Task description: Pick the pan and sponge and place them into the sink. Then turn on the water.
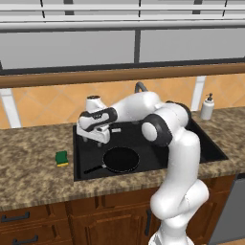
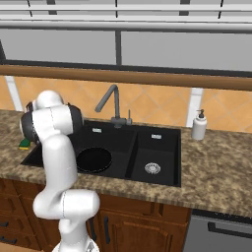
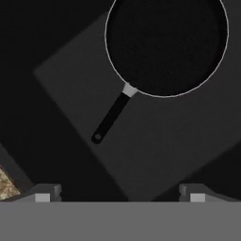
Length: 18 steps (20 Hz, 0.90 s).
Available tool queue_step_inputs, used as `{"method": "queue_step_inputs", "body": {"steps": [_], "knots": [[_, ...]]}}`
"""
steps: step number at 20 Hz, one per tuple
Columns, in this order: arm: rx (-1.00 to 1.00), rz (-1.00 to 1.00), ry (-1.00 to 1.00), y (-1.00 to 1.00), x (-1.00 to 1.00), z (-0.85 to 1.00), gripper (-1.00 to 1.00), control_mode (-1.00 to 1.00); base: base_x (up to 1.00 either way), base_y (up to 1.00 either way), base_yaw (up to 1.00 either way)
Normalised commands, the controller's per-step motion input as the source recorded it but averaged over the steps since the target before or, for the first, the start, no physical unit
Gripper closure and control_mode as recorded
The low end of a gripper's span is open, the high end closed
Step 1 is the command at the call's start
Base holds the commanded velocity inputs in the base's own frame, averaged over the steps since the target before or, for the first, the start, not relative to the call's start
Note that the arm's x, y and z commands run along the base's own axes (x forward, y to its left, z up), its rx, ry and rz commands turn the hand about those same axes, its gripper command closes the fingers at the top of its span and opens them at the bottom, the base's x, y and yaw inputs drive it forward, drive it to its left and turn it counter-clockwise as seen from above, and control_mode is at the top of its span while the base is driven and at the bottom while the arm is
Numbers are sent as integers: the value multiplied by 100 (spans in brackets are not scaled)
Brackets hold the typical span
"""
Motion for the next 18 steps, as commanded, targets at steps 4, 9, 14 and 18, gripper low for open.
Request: {"method": "queue_step_inputs", "body": {"steps": [4,9,14,18], "knots": [[0,22,0,71,-13,3,-100,-100,0,0,0],[-3,21,-2,89,0,0,-100,-100,0,0,0],[-11,31,0,94,0,0,-100,-100,0,0,0],[-9,24,-7,75,2,0,-100,-100,0,0,0]]}}
